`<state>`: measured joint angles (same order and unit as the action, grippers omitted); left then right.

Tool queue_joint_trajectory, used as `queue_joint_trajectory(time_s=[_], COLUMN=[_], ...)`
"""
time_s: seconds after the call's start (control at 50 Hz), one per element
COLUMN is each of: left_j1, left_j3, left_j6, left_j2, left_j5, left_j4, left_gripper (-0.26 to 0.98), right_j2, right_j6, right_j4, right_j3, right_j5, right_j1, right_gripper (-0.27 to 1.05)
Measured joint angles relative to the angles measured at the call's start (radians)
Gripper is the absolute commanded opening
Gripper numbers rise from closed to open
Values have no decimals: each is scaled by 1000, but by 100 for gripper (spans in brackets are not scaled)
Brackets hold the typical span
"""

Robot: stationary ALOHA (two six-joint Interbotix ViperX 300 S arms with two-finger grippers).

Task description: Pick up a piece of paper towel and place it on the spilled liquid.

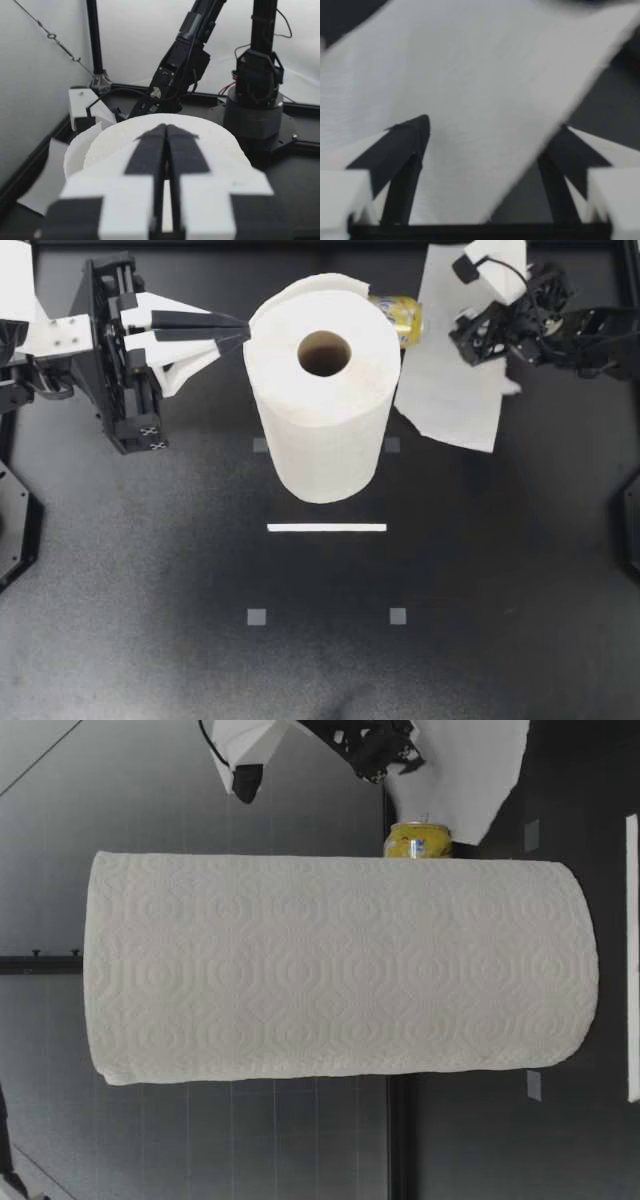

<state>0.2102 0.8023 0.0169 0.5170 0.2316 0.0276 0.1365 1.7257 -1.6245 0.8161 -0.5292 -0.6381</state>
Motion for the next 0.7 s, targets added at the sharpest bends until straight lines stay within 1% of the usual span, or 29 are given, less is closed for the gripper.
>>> queue_joint_trajectory(time_s=[0.08, 0.2, 0.42, 0.52, 0.58, 0.7], left_j1=[-2, -2, -2, -2, 0, 0], left_j3=[0, 0, 0, 0, 0, 0], left_j6=[0, 0, 0, 0, 0, 2], left_j2=[0, 0, 0, 2, 2, 9], left_j5=[2, 0, -2, -2, 0, 0], left_j4=[0, 2, 0, 2, 0, 2], left_gripper=[4, 4, 4, 4, 4, 4], right_j2=[0, -2, -5, -37, -78, -179], right_j6=[-21, -91, -345, -425, -454, -474], right_j4=[6, 44, 204, 272, 304, 334], right_j3=[0, -2, -32, -49, -57, -63], right_j5=[-54, -133, -311, -342, -347, -347], right_j1=[0, 0, 0, 2, 20, 97], right_gripper=[74, 74, 74, 74, 74, 74])
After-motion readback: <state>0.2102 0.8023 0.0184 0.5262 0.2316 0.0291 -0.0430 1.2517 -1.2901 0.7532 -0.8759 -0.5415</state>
